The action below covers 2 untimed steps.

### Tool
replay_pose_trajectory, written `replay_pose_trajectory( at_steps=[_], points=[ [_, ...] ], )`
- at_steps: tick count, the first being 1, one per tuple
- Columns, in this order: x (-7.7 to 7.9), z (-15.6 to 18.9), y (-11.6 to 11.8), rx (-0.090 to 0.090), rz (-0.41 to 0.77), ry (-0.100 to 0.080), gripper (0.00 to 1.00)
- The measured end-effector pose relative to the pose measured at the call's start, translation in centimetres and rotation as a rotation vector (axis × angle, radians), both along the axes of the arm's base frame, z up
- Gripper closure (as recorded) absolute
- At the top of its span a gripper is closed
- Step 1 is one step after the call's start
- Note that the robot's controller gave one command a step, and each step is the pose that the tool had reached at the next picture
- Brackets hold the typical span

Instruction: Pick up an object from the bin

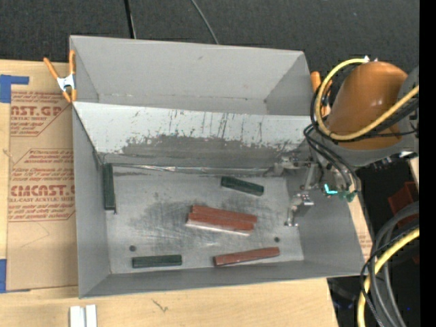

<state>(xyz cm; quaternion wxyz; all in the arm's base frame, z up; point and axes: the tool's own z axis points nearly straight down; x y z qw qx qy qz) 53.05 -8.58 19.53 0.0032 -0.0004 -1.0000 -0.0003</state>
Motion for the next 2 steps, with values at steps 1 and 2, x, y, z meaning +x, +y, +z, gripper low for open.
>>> replay_pose_trajectory(
  at_steps=[1, 2],
  points=[
    [0.2, 0.4, 0.0, -0.001, 0.002, -0.008, 0.0],
    [0.5, -7.2, 4.9, -0.001, 0.095, -0.012, 0.0]
  ],
)
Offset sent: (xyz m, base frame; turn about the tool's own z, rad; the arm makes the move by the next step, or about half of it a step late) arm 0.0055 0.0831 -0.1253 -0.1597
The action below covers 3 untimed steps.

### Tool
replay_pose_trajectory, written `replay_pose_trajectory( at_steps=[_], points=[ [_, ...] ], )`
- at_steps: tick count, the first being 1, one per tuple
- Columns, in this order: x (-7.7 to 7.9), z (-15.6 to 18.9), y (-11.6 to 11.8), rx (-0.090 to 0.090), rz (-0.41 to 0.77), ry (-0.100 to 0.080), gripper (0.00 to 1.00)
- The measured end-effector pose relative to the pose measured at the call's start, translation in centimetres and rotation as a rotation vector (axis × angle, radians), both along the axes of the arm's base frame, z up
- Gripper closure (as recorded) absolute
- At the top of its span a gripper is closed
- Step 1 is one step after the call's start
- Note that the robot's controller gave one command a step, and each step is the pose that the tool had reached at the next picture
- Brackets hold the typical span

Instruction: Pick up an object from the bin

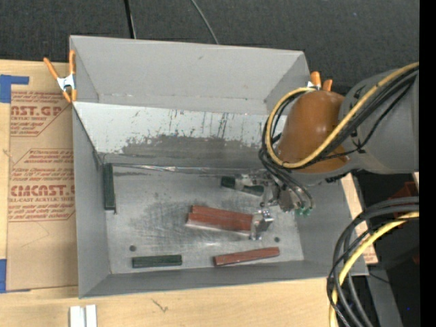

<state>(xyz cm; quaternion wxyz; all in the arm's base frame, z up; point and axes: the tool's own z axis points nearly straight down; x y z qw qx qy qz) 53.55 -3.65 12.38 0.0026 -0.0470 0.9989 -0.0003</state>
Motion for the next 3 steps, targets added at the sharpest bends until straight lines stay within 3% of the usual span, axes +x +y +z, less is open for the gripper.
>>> replay_pose_trajectory(
  at_steps=[1, 2, 3],
  points=[
    [3.1, -0.4, -0.6, 0.002, -0.159, 0.007, 0.0],
    [1.0, -1.0, 4.3, 0.001, -0.041, 0.004, 0.0],
    [0.1, -5.5, 4.8, 0.003, -0.161, 0.005, 0.0]
  ],
)
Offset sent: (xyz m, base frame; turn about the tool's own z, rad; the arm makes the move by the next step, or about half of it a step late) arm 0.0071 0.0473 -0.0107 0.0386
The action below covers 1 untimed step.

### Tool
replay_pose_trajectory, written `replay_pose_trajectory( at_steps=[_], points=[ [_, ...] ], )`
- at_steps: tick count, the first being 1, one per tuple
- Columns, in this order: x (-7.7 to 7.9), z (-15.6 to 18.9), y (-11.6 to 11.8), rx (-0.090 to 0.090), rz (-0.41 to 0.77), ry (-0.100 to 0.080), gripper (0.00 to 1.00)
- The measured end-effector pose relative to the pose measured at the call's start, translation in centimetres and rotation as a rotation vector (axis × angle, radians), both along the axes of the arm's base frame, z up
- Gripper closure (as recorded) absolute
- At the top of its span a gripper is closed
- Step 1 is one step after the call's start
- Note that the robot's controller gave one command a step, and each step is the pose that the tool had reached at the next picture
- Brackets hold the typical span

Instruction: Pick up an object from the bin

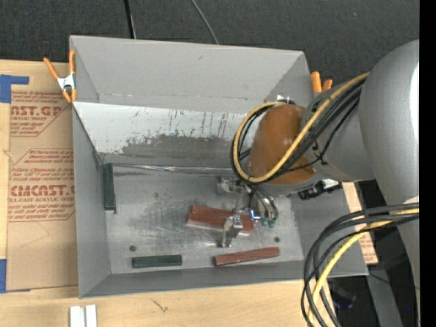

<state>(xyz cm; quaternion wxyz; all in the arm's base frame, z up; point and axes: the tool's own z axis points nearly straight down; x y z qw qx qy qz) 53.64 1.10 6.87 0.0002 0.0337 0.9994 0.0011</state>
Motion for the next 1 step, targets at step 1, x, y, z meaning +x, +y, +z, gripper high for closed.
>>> replay_pose_trajectory(
  at_steps=[1],
  points=[
    [-0.13, 0.42, 1.57, -0.003, 0.175, 0.01, 1.0]
  ],
)
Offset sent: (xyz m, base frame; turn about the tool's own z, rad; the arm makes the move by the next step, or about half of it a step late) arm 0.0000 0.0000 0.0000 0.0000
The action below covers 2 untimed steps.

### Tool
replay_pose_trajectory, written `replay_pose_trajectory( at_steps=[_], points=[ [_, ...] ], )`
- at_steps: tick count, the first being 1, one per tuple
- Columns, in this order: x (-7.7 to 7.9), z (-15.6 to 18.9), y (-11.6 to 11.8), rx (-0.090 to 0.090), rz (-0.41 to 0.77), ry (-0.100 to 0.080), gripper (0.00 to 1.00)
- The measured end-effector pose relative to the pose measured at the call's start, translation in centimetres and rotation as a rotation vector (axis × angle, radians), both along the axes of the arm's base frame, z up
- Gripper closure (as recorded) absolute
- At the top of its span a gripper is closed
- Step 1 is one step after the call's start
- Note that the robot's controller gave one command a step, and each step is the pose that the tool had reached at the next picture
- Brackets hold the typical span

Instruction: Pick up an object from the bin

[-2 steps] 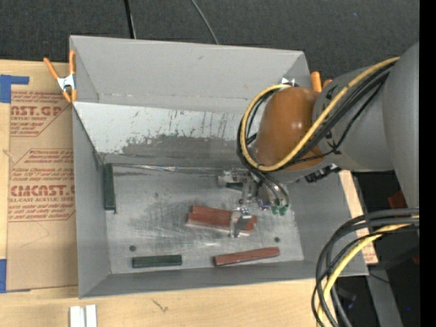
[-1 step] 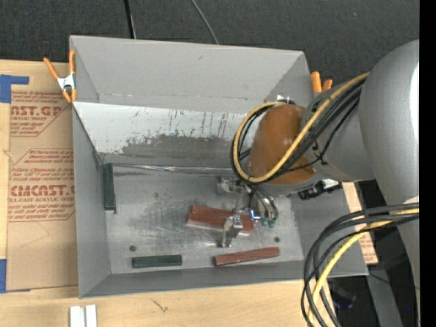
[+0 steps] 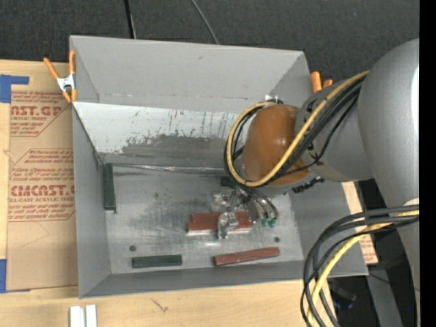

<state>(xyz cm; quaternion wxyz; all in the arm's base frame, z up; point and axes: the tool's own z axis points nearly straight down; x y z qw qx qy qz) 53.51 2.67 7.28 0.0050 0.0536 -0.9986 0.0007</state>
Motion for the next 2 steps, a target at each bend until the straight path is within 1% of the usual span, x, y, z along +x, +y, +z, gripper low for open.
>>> replay_pose_trajectory(
  at_steps=[2],
  points=[
    [-0.09, 0.61, 0.0, 0.0, 0.0, -0.003, 1.0]
  ],
)
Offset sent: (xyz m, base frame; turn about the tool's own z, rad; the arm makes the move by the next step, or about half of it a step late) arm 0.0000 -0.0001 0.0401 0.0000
